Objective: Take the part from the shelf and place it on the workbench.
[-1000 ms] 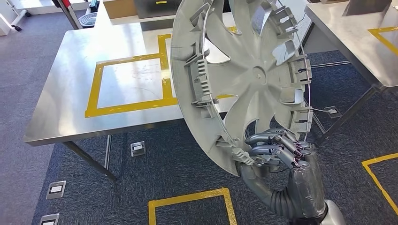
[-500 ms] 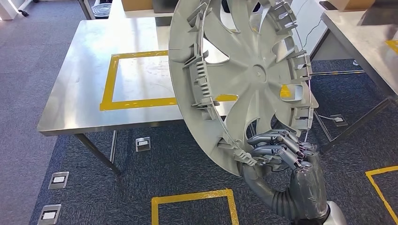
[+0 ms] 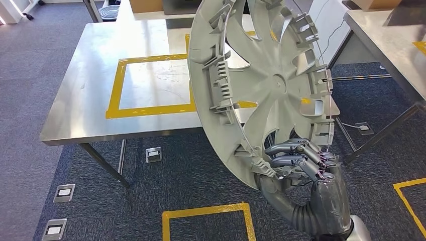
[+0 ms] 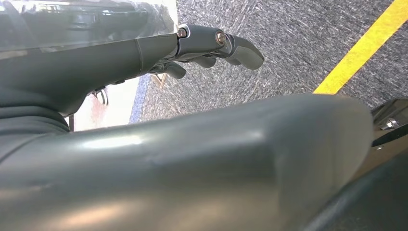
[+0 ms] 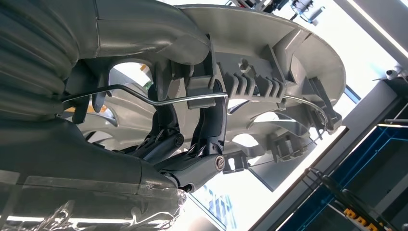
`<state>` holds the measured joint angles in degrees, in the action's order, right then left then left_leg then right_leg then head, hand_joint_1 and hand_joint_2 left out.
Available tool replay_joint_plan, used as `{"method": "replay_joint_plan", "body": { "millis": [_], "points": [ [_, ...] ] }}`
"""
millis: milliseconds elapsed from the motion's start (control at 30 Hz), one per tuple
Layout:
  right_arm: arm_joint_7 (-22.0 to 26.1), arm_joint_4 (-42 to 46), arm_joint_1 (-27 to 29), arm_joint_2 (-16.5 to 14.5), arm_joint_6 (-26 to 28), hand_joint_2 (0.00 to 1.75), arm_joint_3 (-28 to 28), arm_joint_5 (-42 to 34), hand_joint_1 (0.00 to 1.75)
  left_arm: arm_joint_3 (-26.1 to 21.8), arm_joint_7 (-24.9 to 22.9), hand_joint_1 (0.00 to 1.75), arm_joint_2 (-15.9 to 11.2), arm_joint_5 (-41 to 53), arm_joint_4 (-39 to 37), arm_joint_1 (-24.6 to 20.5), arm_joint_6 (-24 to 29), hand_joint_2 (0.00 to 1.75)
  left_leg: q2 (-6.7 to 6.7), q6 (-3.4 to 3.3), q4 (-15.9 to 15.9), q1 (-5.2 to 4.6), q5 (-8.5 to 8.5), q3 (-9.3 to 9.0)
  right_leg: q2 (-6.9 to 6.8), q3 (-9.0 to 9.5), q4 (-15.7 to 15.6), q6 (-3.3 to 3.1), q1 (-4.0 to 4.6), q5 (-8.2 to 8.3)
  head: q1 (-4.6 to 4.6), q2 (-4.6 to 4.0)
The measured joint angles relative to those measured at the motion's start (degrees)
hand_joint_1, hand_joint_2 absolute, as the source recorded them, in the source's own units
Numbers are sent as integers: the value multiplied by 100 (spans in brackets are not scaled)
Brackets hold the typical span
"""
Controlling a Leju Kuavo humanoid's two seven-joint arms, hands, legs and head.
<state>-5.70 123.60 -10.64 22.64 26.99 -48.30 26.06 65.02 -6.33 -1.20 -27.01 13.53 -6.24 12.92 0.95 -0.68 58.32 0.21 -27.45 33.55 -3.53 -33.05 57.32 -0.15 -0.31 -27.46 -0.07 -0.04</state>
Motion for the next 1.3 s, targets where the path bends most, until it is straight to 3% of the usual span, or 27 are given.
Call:
{"method": "replay_joint_plan", "body": {
  "millis": [967, 1133, 1233, 1300],
  "points": [
    [0, 0, 0, 0, 0, 175, -1, -1, 175, 2, -46, 0, 2, 2, 0, 0, 28, 175, 0, 2, 3, 0, -1, 0, -1, -1, 1, -2, 0, -2, 0, 0],
    [0, -2, -1, -1, -2, 175, -3, -1, 175, 3, -48, 0, -7, 2, 0, 1, 34, 175, -2, -30, 11, -38, -13, 3, -6, 1, -5, 36, -37, 6, -2, 1],
    [0, -1, -11, -2, -2, 175, -1, 1, 175, 4, -51, 0, -15, 2, 1, 0, 56, 175, -14, -91, -43, -38, -4, -19, 3, 11, -7, 92, -56, -10, -4, 0],
    [2, -1, -19, -1, -1, 175, 2, 3, 175, 4, -57, 0, -16, 2, 1, -5, 75, 175, -25, -134, -112, 0, 13, -71, 130, -106, 259, 120, -62, -177, 15, 0]
  ]
}}
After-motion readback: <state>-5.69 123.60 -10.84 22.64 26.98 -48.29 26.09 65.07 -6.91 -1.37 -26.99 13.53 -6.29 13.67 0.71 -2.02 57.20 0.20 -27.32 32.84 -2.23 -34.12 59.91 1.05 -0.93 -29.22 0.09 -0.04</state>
